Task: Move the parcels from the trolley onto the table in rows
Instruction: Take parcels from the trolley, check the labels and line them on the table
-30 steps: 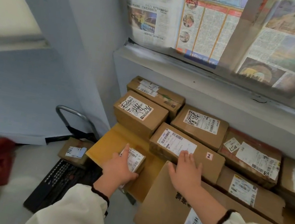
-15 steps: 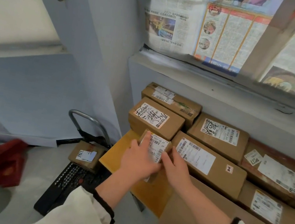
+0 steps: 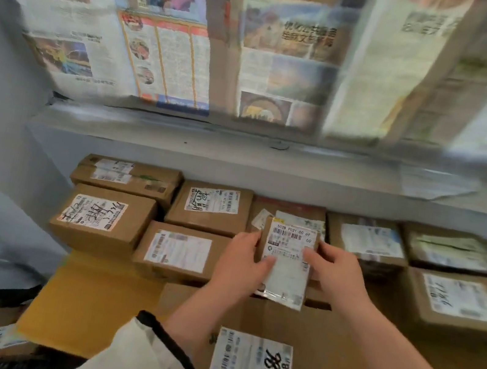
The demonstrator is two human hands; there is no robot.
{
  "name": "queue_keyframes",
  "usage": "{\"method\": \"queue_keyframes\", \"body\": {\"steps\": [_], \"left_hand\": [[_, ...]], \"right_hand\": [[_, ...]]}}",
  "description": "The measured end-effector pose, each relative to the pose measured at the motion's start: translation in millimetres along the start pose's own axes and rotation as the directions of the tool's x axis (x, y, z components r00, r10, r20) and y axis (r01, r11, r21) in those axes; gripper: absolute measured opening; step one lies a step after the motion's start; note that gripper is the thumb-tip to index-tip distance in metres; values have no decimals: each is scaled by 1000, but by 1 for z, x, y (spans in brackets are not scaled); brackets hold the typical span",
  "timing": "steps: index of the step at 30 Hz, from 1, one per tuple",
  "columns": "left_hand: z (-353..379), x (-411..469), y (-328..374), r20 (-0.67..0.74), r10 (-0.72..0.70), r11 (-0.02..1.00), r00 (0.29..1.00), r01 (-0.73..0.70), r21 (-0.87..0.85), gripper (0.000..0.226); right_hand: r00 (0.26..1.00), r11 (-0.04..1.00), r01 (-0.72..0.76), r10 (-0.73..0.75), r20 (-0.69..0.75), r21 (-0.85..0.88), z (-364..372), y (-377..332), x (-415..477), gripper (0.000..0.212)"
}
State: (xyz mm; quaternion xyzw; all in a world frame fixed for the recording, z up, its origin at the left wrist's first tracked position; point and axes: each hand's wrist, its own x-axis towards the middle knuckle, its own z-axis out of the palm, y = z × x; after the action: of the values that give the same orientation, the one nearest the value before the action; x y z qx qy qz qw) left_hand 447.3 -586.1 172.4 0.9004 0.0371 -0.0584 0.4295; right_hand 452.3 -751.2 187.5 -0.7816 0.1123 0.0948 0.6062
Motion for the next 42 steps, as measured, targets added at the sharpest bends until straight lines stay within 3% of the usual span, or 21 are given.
{"method": "queue_keyframes", "body": {"steps": [4,7,14,22,29,38,40,42], "left_hand": [[81,13,59,123,53,991,991,-37,-128,31],[134,17,90,212,19,968,977,35,-248,28],[200,26,96,246,-141,978,959,174,-114,26],[215,58,88,197,-245,969,949,245,24,12],[227,63,73,149,-246,955,958,212,209,12],[237,75,83,116,-203,929,972,153,337,10],[233,73,89,89,-185,943,979,151,297,13],[221,67,96,16,-139,974,990,134,181,19]], "right_hand": [[970,998,-38,26,-240,-48,-89,22,-2,20],[938,986,-92,40,-345,-136,-138,46,4,31],[958,914,-257,199,-207,-315,-179,90,35,29],[991,871,-131,101,-89,-473,-170,106,64,25],[980,782,-154,200,9,-605,-153,120,80,22],[967,824,-215,256,7,-525,-147,121,85,51],[980,828,-158,200,19,-537,-146,114,78,62],[996,789,-8,60,65,-614,-146,102,65,67]]}}
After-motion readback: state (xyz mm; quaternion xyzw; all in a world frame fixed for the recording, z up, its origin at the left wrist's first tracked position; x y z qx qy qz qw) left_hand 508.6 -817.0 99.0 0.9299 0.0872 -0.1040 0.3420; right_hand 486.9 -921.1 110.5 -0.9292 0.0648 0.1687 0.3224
